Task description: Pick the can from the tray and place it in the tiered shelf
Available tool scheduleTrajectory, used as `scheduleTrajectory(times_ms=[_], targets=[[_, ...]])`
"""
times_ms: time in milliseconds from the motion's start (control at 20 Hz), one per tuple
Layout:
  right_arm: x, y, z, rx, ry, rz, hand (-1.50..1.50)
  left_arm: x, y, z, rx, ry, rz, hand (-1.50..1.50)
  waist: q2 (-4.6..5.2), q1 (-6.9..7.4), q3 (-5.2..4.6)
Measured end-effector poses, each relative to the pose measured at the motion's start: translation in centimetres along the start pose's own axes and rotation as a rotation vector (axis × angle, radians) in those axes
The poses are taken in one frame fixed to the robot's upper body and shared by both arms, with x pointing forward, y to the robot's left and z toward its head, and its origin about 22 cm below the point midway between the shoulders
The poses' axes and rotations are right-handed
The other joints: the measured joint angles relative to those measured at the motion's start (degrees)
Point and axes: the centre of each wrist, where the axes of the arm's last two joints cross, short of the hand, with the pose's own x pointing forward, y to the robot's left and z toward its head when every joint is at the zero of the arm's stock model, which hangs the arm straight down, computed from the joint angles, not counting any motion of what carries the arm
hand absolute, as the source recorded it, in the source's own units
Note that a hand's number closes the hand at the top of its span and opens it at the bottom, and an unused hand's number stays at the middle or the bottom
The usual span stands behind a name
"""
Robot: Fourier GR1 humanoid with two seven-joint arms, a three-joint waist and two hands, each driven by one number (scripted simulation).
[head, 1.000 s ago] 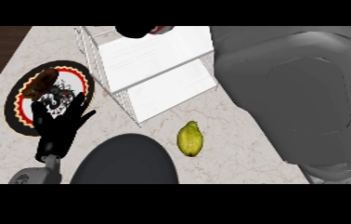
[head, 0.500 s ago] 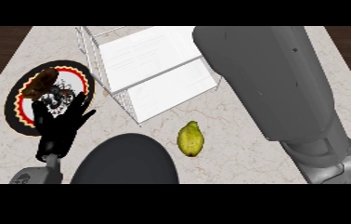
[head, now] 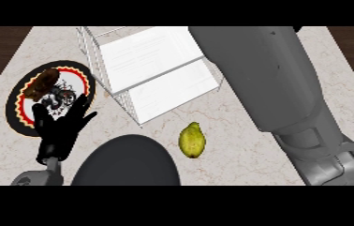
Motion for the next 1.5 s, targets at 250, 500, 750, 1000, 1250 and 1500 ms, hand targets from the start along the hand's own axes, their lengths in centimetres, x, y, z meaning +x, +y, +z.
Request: scheduleTrajectory(times_ms=[250,500,750,1000,1250,1500], targets=[[0.2,0.0,-0.4,0.017,-0.012,0.044,1.50,0.1,0.2,-0.1,0.005,0.002,0.000,0.00,-0.04,-0.06,0.00],[-0.3,-0.5,-0.6,-0.040,0.043,-0.079,-1.50,0.1,0.0,0.0,0.008,0.004,0.001,0.00,-0.06,-0.19,0.01],[-0.7,-1.0,-0.7,-0.095,0.081,-0.255,-1.50,0.1,0.0,0.0,0.008,0.003,-0.002,0.00,-0.02,-0.13,0.02],[-1.2,-2.1,-0.8,-0.128,0.097,-0.446,-1.50,0.1,-0.3,-0.1,0.015,0.003,-0.007,0.00,-0.04,-0.18,0.07],[-1.4,-4.4,-0.7,-0.208,0.127,-0.605,-1.50,0.1,-0.3,-0.1,0.008,0.000,-0.002,0.00,-0.09,-0.25,0.03],[-3.2,-7.7,-0.6,-0.354,0.177,-0.630,-1.50,0.1,0.0,-0.1,0.009,0.006,-0.001,0.00,-0.10,-0.44,0.00]])
